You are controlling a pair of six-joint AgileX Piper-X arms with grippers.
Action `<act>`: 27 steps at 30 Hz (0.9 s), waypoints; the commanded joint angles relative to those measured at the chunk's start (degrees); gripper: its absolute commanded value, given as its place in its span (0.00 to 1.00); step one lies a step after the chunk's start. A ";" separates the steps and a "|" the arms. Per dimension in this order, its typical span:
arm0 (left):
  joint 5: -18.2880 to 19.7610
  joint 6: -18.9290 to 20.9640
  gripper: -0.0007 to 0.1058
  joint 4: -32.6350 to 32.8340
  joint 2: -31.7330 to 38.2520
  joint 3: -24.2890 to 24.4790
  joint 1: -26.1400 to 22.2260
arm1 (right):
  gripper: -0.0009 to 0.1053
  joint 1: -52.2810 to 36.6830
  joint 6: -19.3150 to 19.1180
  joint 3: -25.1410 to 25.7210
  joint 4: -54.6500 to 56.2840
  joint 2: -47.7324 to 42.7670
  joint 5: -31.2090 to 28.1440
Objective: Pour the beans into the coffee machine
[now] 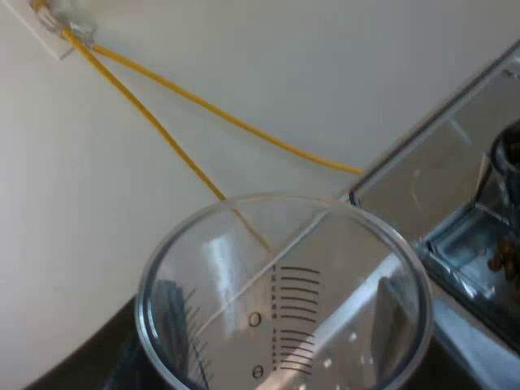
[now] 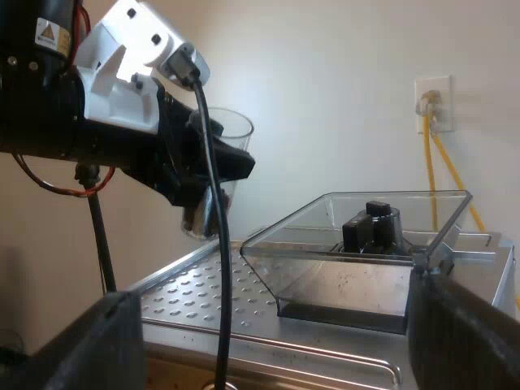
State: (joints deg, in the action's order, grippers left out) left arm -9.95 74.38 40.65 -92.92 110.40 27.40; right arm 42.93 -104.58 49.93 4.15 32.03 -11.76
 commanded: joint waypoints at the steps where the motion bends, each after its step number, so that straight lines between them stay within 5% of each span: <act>1: -0.96 -0.08 0.37 -2.88 0.27 0.59 0.40 | 0.65 0.05 -0.64 0.56 -0.43 -0.35 -0.04; 6: -0.96 -0.07 0.37 -2.86 -0.42 0.59 0.67 | 0.65 0.05 -0.64 0.56 -0.43 -0.35 -0.04; 20: -3.65 -19.46 0.37 -5.39 -1.95 0.59 2.62 | 0.65 0.05 -0.64 0.56 -0.43 -0.35 -0.04; 27: -3.65 -23.87 0.37 -5.96 -2.09 0.59 2.62 | 0.65 0.05 -0.64 0.56 -0.43 -0.35 -0.04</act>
State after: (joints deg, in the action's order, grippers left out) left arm -12.77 51.39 36.52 -95.29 110.53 29.88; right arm 42.93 -104.58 49.93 4.15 32.03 -11.76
